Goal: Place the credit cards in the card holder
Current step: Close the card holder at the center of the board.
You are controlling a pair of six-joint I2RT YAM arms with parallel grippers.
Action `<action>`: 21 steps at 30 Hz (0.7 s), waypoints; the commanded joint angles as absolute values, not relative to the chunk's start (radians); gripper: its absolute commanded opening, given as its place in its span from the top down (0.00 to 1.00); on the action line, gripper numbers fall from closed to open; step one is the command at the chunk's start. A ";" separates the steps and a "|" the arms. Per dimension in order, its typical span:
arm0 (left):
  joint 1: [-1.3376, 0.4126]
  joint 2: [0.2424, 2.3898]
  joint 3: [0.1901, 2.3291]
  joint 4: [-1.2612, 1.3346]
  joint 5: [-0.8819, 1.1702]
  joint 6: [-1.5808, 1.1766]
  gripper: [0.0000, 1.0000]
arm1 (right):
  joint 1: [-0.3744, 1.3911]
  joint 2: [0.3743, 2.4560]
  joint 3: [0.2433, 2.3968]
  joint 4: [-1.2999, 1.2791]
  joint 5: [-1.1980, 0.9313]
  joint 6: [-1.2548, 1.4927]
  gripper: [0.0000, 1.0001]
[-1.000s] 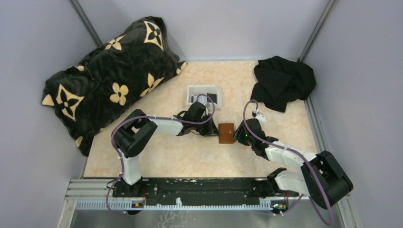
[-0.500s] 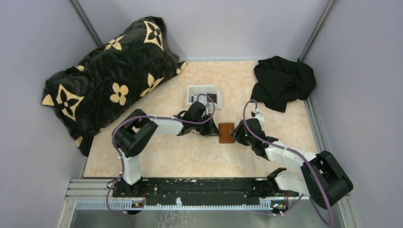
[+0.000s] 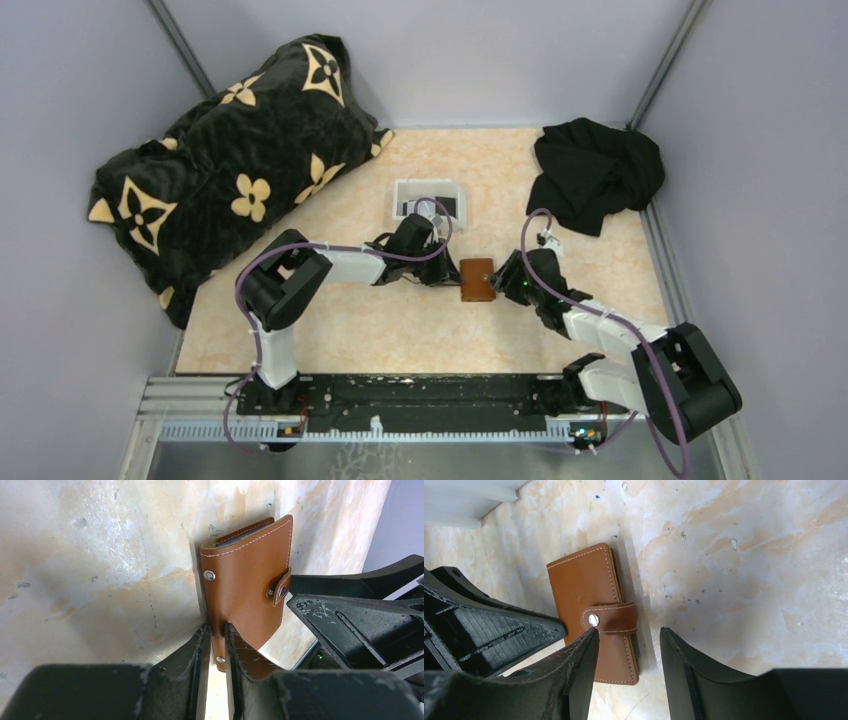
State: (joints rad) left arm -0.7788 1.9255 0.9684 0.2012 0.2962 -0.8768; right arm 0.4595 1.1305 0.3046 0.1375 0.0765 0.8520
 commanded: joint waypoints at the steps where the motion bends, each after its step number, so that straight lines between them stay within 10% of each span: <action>1: -0.765 2.022 0.917 -0.006 0.149 -0.798 0.75 | 0.431 1.154 0.296 0.236 0.022 0.836 0.50; 21: -0.764 2.032 0.927 -0.018 0.145 -0.799 0.75 | 0.397 1.232 0.261 0.317 -0.053 0.853 0.57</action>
